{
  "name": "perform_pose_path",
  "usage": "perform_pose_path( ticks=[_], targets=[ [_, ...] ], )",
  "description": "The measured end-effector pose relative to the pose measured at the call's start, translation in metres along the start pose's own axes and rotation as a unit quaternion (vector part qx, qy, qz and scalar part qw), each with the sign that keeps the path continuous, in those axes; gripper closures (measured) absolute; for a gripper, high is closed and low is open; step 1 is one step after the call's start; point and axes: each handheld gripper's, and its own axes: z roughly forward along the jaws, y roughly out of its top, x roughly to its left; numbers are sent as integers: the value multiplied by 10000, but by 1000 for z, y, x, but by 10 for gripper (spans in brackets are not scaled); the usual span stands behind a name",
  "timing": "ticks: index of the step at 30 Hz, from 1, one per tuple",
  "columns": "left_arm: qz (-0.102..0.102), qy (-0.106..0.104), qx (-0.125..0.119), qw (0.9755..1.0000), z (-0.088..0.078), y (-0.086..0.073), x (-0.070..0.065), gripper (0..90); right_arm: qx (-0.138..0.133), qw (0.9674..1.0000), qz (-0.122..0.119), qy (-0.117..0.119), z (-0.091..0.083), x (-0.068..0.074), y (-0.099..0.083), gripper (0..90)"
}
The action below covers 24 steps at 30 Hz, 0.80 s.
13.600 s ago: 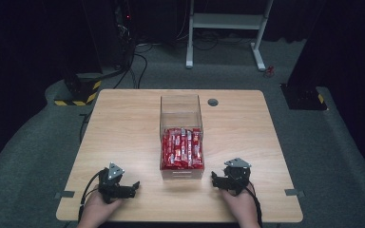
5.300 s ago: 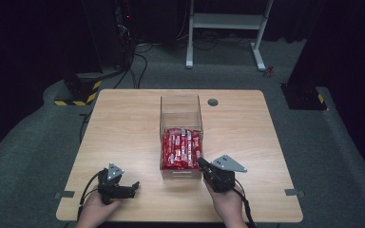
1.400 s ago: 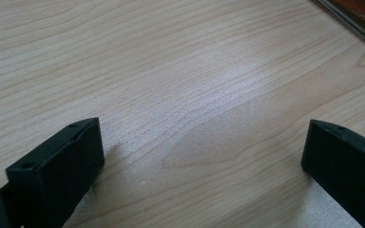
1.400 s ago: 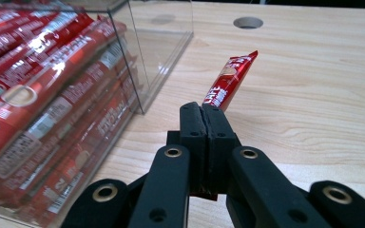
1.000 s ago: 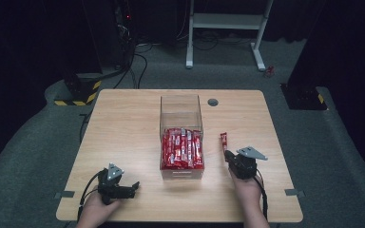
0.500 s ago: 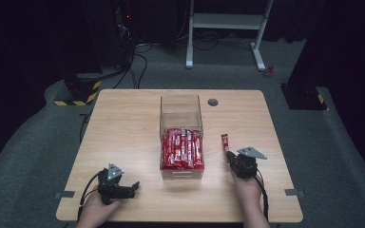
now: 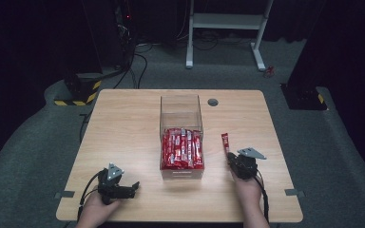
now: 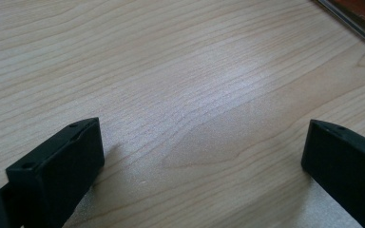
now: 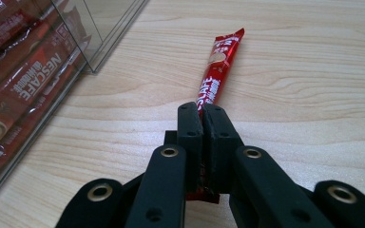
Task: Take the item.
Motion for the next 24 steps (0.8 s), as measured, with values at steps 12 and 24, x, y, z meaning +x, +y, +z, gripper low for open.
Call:
perform_pose_path(
  ticks=[12, 24],
  targets=[
    [-1, -6, 2, 10000, 0, 0, 0, 6, -86, 10000, -3, 48, -2, -1, 1, 780],
    [-2, -1, 0, 10000, 0, 0, 0, 6, -168, 9998, -104, 57, -8, 5, 4, 628]
  ],
)
